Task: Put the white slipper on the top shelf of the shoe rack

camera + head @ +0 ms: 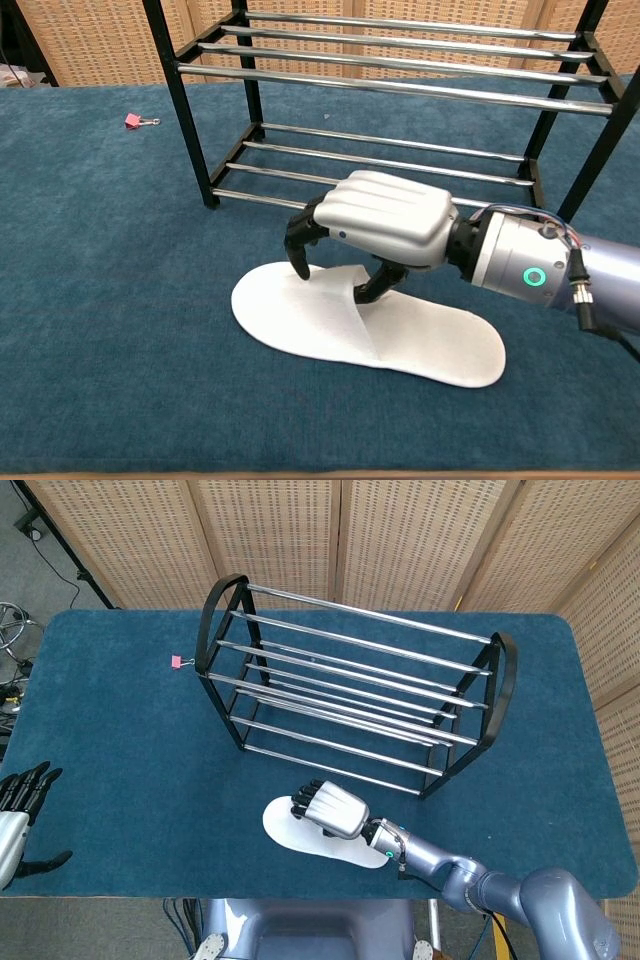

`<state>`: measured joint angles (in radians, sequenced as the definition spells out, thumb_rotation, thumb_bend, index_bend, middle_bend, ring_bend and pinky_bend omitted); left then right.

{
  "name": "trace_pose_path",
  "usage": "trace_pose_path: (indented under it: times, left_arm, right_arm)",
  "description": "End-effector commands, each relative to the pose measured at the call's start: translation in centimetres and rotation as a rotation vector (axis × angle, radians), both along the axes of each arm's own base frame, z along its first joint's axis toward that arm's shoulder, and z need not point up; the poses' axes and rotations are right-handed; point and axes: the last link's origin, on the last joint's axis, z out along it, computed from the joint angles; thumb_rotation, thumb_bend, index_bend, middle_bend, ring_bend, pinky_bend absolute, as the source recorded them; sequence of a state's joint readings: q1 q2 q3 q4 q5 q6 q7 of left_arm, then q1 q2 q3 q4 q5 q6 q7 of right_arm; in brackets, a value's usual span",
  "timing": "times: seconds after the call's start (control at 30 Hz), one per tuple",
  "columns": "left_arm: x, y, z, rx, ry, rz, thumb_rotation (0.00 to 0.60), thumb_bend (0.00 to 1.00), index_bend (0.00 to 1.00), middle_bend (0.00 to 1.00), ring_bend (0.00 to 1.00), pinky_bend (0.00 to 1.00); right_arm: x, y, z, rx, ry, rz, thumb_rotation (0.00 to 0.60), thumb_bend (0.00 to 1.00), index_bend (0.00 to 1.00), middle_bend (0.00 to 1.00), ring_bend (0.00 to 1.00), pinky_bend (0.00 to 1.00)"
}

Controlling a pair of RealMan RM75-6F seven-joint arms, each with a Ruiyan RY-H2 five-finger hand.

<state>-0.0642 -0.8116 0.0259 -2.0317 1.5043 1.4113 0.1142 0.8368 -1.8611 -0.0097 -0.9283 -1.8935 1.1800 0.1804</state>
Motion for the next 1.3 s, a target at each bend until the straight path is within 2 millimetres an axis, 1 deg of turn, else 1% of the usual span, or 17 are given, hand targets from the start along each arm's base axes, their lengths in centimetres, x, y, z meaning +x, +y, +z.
trace_pose_path:
  times: [0.03,0.1,0.2,0.27,0.33,0.43,0.53,0.63,0.8,0.97,1.13,1.2,1.3]
  left_arm:
    - [0.0,0.0,0.0,0.000,-0.001,0.000,0.600,0.00,0.00,0.00,0.00,0.00]
    - [0.0,0.0,0.0,0.001,-0.002,0.000,0.600,0.00,0.00,0.00,0.00,0.00]
    - [0.0,0.0,0.1,0.003,-0.003,-0.001,0.600,0.00,0.00,0.00,0.00,0.00]
    - [0.0,-0.1,0.0,-0.003,-0.002,-0.002,0.600,0.00,0.00,0.00,0.00,0.00]
    - [0.1,-0.1,-0.1,-0.005,-0.002,-0.003,0.600,0.00,0.00,0.00,0.00,0.00]
    - [0.1,-0.1,-0.1,-0.005,-0.002,-0.006,0.600,0.00,0.00,0.00,0.00,0.00]
    - [0.1,-0.1,-0.1,-0.005,-0.002,-0.005,0.600,0.00,0.00,0.00,0.00,0.00]
    - [0.2,-0.2,-0.2,-0.012,-0.001,-0.007,0.600,0.00,0.00,0.00,0.00,0.00]
    - [0.3,-0.3,-0.4,-0.017,0.000,-0.010,0.600,0.00,0.00,0.00,0.00,0.00]
    - [0.4,-0.4,-0.5,-0.018,0.001,-0.016,0.600,0.00,0.00,0.00,0.00,0.00]
    - [0.5,-0.4,-0.5,-0.020,-0.001,-0.018,0.600,0.00,0.00,0.00,0.00,0.00]
    - [0.5,-0.5,-0.3,-0.014,-0.005,-0.018,0.600,0.00,0.00,0.00,0.00,0.00]
    - [0.4,-0.5,-0.2,-0.011,-0.006,-0.018,0.600,0.00,0.00,0.00,0.00,0.00]
  right_arm:
    - [0.2,0.2,-0.2,0.006,-0.012,0.006,0.600,0.46,0.53,0.45,0.42,0.48]
    - [0.2,0.2,-0.2,0.003,-0.018,0.015,0.600,0.46,0.55,0.45,0.43,0.48]
    - [-0.1,0.3,0.0,0.000,-0.016,0.025,0.600,0.46,0.53,0.44,0.43,0.49]
    - [-0.4,0.3,0.4,-0.010,-0.024,0.026,0.600,0.46,0.55,0.45,0.44,0.51]
    - [-0.6,0.3,0.7,-0.015,-0.033,0.027,0.600,0.46,0.62,0.51,0.50,0.54]
    - [-1.1,0.4,1.0,-0.019,-0.037,0.025,0.600,0.46,0.65,0.56,0.54,0.56]
    - [-1.6,0.6,1.3,-0.026,-0.040,0.025,0.600,0.47,0.65,0.58,0.56,0.58]
    - [-2.1,0.8,2.1,-0.079,-0.059,0.026,0.600,0.47,0.65,0.58,0.57,0.60]
    - [-2.2,0.9,2.8,-0.140,-0.079,0.011,0.600,0.47,0.65,0.59,0.59,0.61]
    - [-2.4,0.6,3.5,-0.200,-0.088,-0.048,0.600,0.47,0.66,0.59,0.59,0.61]
    - [-2.4,0.5,3.5,-0.199,-0.070,-0.117,0.600,0.47,0.66,0.60,0.60,0.61]
    - [-2.4,0.7,3.6,-0.181,-0.074,-0.153,0.600,0.47,0.66,0.61,0.60,0.61]
    - [-2.4,1.2,3.8,-0.180,-0.067,-0.152,0.600,0.47,0.66,0.61,0.60,0.61]
